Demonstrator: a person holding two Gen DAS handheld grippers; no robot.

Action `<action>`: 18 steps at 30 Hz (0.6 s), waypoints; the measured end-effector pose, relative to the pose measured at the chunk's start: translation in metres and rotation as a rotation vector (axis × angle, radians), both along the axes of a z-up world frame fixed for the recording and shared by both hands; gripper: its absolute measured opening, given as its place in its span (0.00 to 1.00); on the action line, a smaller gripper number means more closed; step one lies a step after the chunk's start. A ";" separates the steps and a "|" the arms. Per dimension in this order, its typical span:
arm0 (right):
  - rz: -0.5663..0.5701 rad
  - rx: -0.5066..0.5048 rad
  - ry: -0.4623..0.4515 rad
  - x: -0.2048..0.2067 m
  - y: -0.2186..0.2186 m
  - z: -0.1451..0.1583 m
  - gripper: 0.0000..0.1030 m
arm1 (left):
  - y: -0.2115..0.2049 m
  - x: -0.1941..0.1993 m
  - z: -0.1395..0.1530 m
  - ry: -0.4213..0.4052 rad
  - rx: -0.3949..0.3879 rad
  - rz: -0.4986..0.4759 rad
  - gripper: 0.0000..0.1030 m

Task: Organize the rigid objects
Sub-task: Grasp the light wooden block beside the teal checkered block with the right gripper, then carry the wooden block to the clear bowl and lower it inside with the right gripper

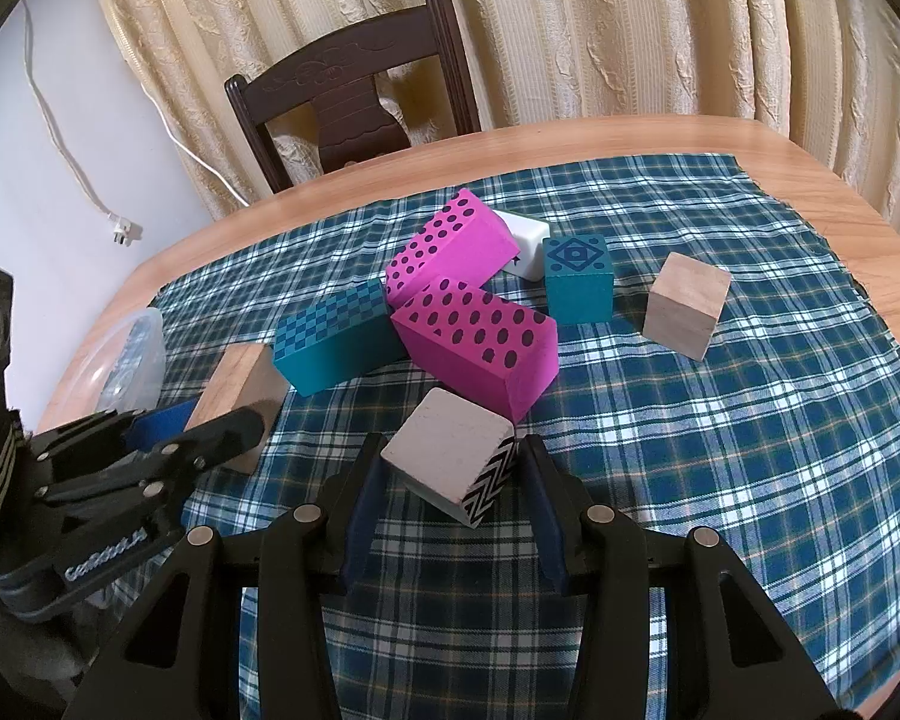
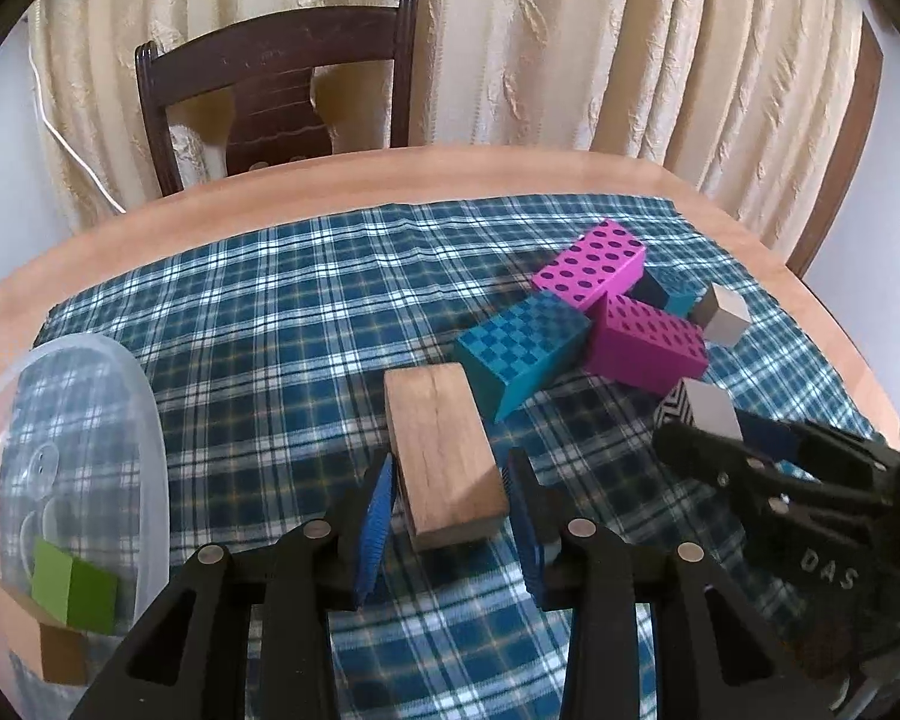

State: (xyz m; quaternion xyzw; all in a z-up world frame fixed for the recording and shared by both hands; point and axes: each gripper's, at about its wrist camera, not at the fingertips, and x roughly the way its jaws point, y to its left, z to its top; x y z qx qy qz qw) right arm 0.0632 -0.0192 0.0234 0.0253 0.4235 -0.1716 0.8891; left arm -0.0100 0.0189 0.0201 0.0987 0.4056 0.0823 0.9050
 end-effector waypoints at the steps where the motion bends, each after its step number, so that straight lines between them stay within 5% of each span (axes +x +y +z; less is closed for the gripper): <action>1: 0.005 0.000 0.004 0.003 -0.001 -0.001 0.38 | 0.000 0.000 0.000 0.000 0.001 0.000 0.45; 18: 0.031 -0.016 -0.042 -0.007 0.005 0.000 0.30 | 0.000 -0.001 0.000 -0.001 0.005 0.000 0.45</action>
